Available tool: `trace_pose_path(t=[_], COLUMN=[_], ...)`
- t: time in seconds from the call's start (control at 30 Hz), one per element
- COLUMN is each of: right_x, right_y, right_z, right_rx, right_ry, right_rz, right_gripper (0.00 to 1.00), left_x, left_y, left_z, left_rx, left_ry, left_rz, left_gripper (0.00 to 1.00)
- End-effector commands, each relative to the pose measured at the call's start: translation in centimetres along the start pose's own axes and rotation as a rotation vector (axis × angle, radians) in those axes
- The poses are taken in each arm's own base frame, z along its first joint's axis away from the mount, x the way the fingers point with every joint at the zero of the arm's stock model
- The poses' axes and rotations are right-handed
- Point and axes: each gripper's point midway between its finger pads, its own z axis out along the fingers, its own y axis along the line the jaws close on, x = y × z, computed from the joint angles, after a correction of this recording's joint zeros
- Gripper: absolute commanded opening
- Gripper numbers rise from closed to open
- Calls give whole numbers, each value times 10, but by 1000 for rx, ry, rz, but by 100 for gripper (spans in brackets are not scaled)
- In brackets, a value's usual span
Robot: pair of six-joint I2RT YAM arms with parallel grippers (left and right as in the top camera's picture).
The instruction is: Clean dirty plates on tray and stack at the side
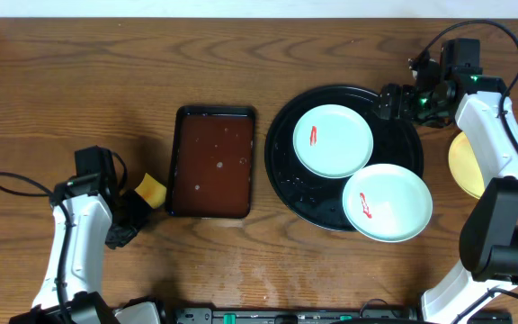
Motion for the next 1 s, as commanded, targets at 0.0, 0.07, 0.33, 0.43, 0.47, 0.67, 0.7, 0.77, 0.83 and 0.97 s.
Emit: trace_pose_path(t=[0.0, 0.07, 0.33, 0.43, 0.47, 0.67, 0.7, 0.77, 0.83, 0.97], right_x=[-9, -9, -9, -9, -9, -9, -9, -9, -9, -9], right_y=[6, 6, 6, 6, 6, 6, 6, 7, 7, 7], right_z=[-11, -11, -11, -11, -11, -11, -11, -11, -11, -11], right_rx=[-8, -8, -8, -8, -8, -8, -8, -8, -8, -8], right_ry=[-36, -36, -36, -36, -36, -36, -36, -36, -35, -35], right_rz=[-17, -17, -17, -17, -17, -17, -17, -17, -18, -18], right_gripper=[99, 99, 99, 99, 99, 99, 99, 99, 99, 99], left_x=[-6, -9, -25, -48, -55, -93, -99, -111, -117, -125], left_y=[8, 11, 9, 10, 9, 14, 13, 6, 3, -1], left_z=[7, 11, 34, 33, 32, 19, 16, 13, 14, 14], left_rx=[-47, -59, -60, -71, -66, -106, -104, -75, -64, -76], left_ry=[-34, -53, -121, -215, -244, -425, -455, -502, -521, -526], left_rz=[-42, -46, -69, -85, -93, -124, -126, -123, -121, -57], left_gripper=[16, 17, 24, 24, 24, 28, 29, 33, 34, 52])
